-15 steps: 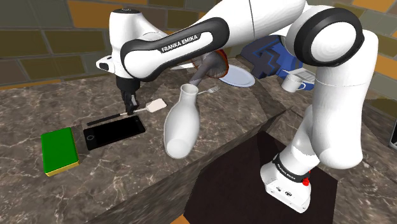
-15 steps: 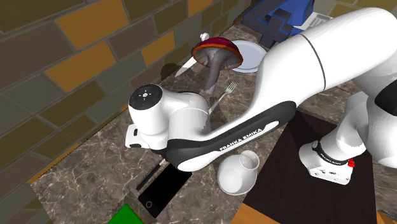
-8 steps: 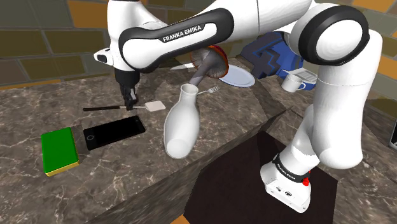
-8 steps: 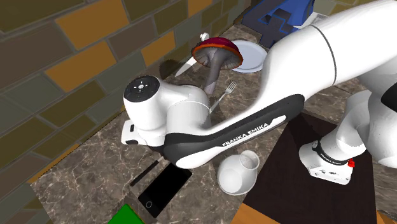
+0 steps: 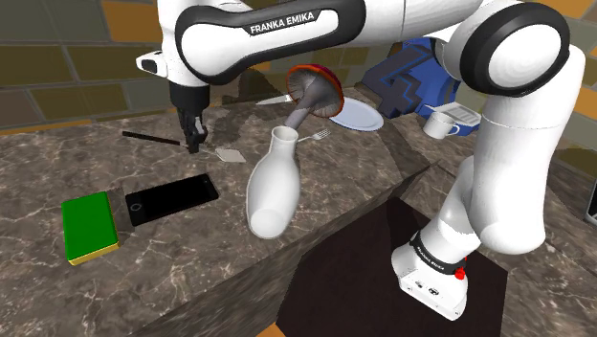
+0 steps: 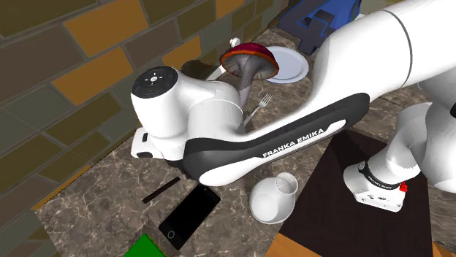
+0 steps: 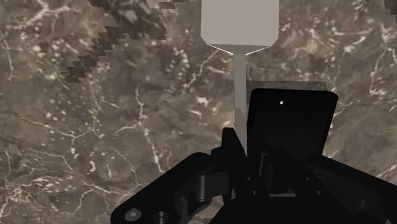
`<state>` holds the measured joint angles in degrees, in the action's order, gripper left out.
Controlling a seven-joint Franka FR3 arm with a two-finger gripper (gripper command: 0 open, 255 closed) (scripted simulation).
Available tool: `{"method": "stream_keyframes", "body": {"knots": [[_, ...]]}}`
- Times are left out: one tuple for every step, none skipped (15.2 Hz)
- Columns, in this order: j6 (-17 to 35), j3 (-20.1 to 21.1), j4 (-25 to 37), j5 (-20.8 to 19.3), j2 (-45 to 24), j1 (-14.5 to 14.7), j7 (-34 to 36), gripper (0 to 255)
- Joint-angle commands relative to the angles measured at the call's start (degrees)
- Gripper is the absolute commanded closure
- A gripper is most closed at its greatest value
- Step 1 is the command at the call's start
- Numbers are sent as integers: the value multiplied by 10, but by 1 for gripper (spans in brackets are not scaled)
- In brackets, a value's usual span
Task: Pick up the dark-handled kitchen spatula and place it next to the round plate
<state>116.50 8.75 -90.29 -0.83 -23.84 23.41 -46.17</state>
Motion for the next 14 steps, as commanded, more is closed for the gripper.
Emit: {"method": "stream_keyframes", "body": {"knots": [[-15,0,12,0,3,0,0,255],[-22,0,17,1,5,0,0,255],[-27,1,21,1,6,0,0,255],[-17,0,-12,5,28,-7,-8,255],[-7,-1,-43,9,49,-14,-16,255],[2,-3,-72,13,70,-21,-25,255],[10,-4,-101,17,90,-27,-34,255],[17,-6,-128,21,110,-33,-43,255],[24,-9,-154,25,129,-39,-52,255],[30,-11,-179,29,147,-45,-62,255],[36,-14,-203,33,166,-50,-72,255],[40,-17,-226,36,184,-56,-83,255],[45,-21,-248,39,202,-61,-93,255],[49,-25,-270,42,219,-66,-103,255]]}}
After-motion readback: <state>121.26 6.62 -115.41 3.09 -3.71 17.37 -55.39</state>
